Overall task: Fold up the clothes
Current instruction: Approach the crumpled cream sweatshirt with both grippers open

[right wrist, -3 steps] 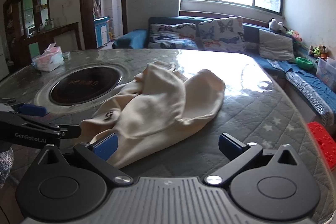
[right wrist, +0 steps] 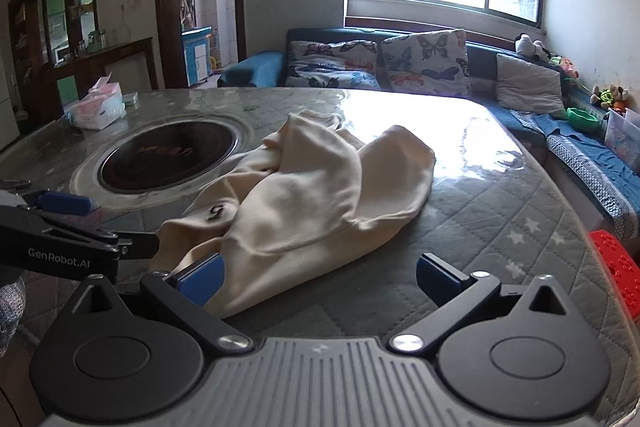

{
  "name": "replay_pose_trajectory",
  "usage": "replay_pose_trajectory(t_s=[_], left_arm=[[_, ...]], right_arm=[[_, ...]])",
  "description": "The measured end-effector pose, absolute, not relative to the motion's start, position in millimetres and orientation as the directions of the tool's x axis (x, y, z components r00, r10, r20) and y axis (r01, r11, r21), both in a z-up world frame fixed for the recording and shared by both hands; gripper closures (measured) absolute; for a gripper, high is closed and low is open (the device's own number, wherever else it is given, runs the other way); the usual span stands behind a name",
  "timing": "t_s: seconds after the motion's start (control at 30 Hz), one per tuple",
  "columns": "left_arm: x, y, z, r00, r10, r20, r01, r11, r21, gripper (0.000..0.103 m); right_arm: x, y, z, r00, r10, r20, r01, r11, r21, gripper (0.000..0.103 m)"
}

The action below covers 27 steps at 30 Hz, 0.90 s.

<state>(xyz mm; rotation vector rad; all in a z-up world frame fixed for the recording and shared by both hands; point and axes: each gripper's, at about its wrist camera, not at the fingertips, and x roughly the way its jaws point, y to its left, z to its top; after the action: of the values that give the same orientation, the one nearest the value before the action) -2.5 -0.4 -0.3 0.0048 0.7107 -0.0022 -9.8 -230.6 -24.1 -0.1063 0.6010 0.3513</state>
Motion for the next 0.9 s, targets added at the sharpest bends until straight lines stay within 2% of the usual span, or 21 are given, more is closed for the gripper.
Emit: replay_pose_trajectory(t_s=[0.17, 0.4, 0.9], left_arm=[[-7, -1, -1, 0.754, -0.002, -0.657, 0.005, 1.0, 0.002, 0.0], [-13, -2, -2, 0.748, -0.005, -0.664, 0.006, 1.0, 0.0, 0.0], [-13, -1, -5, 0.733, -0.013, -0.68, 0.01, 1.0, -0.009, 0.0]], right_arm=[[-18, -225, -25, 0.779, 0.295, -0.554, -0.372, 0.928, -0.03, 0.0], [-24, -220, -28, 0.737, 0.312, -0.6, -0.392, 0.92, -0.004, 0.0], [-23, -215, -32, 0.716, 0.31, -0.626, -0.396, 0.918, 0.002, 0.0]])
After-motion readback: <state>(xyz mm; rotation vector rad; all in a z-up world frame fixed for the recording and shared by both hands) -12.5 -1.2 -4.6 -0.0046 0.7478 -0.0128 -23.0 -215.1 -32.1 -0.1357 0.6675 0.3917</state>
